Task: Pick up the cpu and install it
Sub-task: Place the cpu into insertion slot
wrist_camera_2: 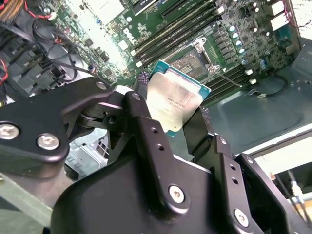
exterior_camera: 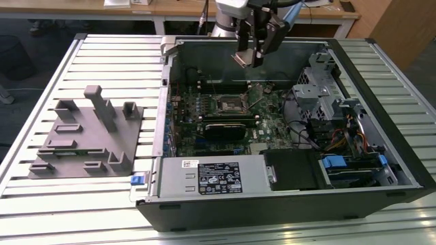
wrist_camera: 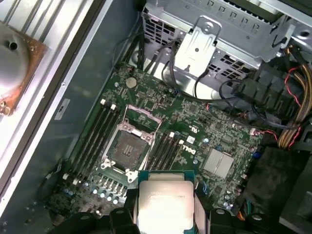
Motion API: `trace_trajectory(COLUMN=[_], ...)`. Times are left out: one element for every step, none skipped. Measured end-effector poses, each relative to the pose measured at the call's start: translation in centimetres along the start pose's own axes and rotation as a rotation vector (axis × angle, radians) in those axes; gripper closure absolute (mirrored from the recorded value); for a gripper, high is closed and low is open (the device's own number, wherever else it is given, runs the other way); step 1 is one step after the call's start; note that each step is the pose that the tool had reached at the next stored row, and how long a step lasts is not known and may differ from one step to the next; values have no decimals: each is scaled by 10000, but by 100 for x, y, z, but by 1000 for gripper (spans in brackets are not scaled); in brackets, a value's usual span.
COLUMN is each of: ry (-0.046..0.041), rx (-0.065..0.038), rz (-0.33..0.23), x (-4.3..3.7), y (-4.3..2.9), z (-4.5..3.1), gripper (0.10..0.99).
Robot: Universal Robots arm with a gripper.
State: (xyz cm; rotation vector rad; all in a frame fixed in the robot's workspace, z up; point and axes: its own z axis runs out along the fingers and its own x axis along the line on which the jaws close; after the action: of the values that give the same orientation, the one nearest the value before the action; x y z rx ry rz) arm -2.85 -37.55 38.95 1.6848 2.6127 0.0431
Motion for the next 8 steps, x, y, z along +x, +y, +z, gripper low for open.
trace_trajectory(ry=[-4, -9, -12, -16, -20, -25, -29, -32], rx=[2, 3, 4, 5, 6, 8, 9, 10], rz=[102, 199, 300, 398, 491, 590, 690, 782], x=[0, 0, 0, 0, 0, 0, 0, 0], y=[0, 0, 0, 0, 0, 0, 0, -1], z=[1, 2, 4, 5, 6, 8, 9, 10], gripper=[545, 545, 545, 545, 545, 545, 545, 545])
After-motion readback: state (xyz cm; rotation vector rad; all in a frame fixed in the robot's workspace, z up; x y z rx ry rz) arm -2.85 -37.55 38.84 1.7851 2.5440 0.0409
